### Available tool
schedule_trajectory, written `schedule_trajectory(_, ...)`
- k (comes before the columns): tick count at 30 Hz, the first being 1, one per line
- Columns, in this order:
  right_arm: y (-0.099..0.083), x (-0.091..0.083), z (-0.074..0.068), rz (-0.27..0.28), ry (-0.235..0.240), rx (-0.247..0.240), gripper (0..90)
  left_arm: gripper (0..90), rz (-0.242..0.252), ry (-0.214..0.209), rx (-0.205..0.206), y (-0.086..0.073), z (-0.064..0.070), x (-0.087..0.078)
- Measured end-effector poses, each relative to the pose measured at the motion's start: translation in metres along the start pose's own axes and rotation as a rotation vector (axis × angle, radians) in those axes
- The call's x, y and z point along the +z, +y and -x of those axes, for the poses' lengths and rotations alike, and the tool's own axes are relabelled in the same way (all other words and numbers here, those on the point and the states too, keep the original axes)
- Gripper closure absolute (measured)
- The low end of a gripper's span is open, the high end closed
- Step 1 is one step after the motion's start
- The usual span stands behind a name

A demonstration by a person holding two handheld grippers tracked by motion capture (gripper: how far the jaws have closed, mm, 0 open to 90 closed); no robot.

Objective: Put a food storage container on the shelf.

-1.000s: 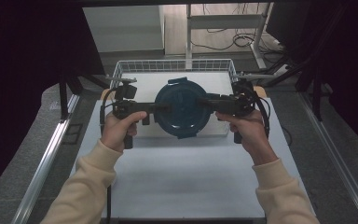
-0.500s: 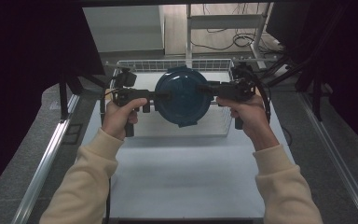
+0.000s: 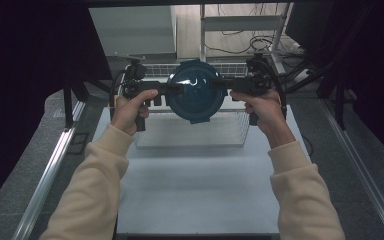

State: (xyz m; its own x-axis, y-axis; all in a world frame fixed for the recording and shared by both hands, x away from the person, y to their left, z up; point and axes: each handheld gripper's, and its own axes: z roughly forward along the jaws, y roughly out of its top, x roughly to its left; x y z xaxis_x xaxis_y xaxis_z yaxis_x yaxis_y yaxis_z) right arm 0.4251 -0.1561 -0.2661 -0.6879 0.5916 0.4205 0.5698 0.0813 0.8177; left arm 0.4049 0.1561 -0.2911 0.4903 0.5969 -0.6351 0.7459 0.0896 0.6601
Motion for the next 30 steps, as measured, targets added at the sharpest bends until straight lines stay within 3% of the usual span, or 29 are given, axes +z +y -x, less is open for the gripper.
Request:
schedule_trajectory(6,0.005,0.005,0.004,-0.007,-0.007,0.008,41.4,35.2,-0.005,-0.001,-0.01,0.007,-0.005,0.002)
schedule_trajectory(17,0.013,0.019,0.012,-0.006,0.02,0.047,41.3,35.0,-0.014,0.036,-0.004,0.024,-0.012,-0.002)
schedule_trajectory(30,0.009,0.05,0.038,-0.044,0.017,0.139,40.7,34.1,-0.006,0.063,-0.088,0.033,-0.043,0.015)
